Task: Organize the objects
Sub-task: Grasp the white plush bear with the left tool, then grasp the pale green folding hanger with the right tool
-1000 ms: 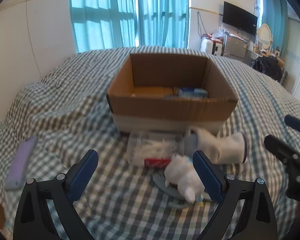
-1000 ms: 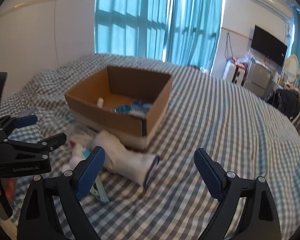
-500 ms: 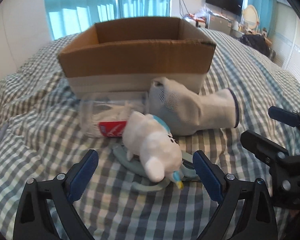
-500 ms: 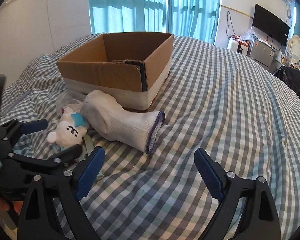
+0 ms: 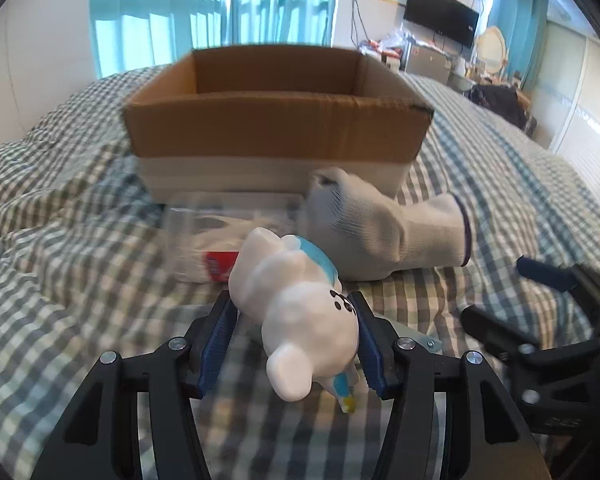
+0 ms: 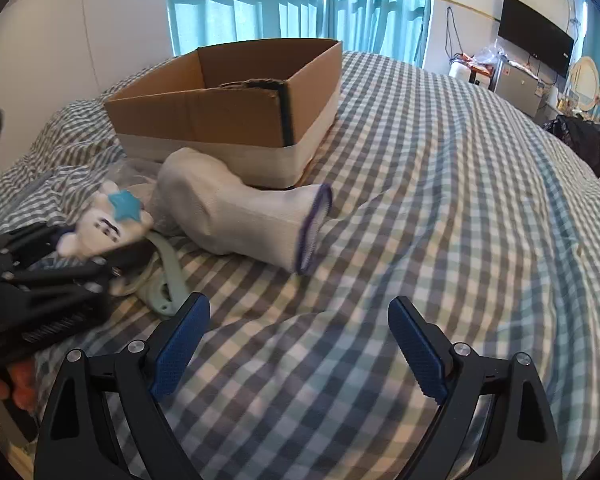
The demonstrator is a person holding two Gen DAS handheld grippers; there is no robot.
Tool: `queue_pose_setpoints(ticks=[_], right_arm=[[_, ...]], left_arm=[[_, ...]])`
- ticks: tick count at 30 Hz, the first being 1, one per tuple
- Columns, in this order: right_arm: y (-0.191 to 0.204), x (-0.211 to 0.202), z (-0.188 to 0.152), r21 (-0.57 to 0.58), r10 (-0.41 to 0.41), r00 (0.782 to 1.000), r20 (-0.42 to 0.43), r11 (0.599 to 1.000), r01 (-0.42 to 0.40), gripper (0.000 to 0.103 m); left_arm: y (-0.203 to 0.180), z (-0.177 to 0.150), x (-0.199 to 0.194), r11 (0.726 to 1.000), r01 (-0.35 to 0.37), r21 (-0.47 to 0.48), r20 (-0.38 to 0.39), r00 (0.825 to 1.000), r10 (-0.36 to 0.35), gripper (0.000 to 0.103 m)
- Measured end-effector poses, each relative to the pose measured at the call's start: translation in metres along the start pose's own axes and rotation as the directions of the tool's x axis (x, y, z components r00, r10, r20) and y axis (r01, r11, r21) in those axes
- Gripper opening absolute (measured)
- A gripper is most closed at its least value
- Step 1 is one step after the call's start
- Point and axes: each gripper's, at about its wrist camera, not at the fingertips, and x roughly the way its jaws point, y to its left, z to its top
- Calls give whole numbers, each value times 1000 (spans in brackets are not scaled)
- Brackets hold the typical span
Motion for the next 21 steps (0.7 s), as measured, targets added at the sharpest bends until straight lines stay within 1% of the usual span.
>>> queue_pose_setpoints(ticks=[2, 5, 8, 12, 14, 17, 21], right_arm=[[4, 2, -1, 5, 22, 1000, -4, 1000, -22, 91], [19, 8, 1, -6, 59, 998, -22, 998, -59, 91], [35, 15, 5, -23, 86, 996, -21, 996, -87, 91], [51, 27, 14, -20, 158, 986, -49, 987, -159, 91], [60, 33, 16, -26, 180, 982, -63, 983, -182, 90], [79, 48, 19, -50, 202, 974, -103, 977, -208, 83], [91, 65, 20, -72, 199, 969, -147, 975, -211, 80]], left_arm=[[10, 1, -10, 1000, -17, -4, 14, 1000, 17, 58], [22, -2, -15, 998, -69, 0, 18, 997, 69, 58], [36, -9, -12, 993, -118, -8, 2, 993, 118, 58], [50, -14, -4, 986, -165, -25, -27, 986, 164, 58], [59, -15, -3, 985, -165, -40, -30, 986, 164, 58], [67, -17, -3, 984, -173, -51, -24, 985, 172, 58], [71, -18, -1, 983, -175, -58, -29, 984, 174, 58]])
